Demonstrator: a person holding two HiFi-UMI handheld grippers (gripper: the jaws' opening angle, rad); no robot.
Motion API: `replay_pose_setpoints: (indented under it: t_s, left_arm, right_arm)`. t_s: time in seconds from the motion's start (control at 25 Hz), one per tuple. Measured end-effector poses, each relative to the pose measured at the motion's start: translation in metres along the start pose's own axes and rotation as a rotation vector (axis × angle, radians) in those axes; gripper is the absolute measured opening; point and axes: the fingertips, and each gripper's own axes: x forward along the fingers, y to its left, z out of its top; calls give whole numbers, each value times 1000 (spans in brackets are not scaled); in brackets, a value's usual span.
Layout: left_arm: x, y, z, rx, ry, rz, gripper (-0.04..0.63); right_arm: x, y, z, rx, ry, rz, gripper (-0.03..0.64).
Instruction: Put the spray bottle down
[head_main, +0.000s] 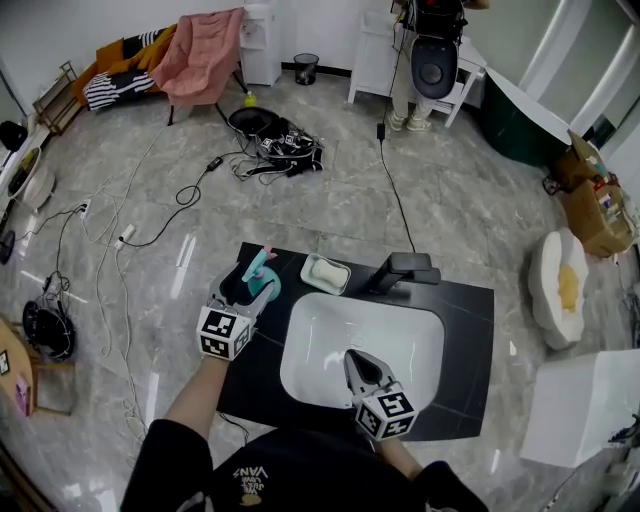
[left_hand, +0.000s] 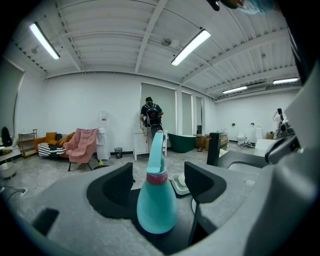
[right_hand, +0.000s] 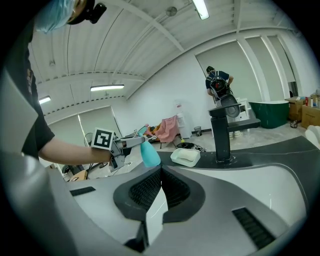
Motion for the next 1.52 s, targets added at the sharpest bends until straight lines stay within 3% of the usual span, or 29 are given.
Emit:
replay_pose_setpoints:
  t_s: [0.76,1.16,1.36,1.52]
  left_arm:
    - [-152,-15,-21,-77,-30,86,314]
    - [-254,-47,-21,-100,-98,111,137]
    - [-299,-59,-29,-96,-93,153,58]
    - [-330,-72,-40,-100,-74,185,35]
  right_arm:
    - [-25,67,-1,-84,-28,82,2]
    - [-56,112,-9,-128,-48,109,2]
    - [-71,137,-20,-146,-43,132,2]
    - [-84,152,-32,-152,-37,149,2]
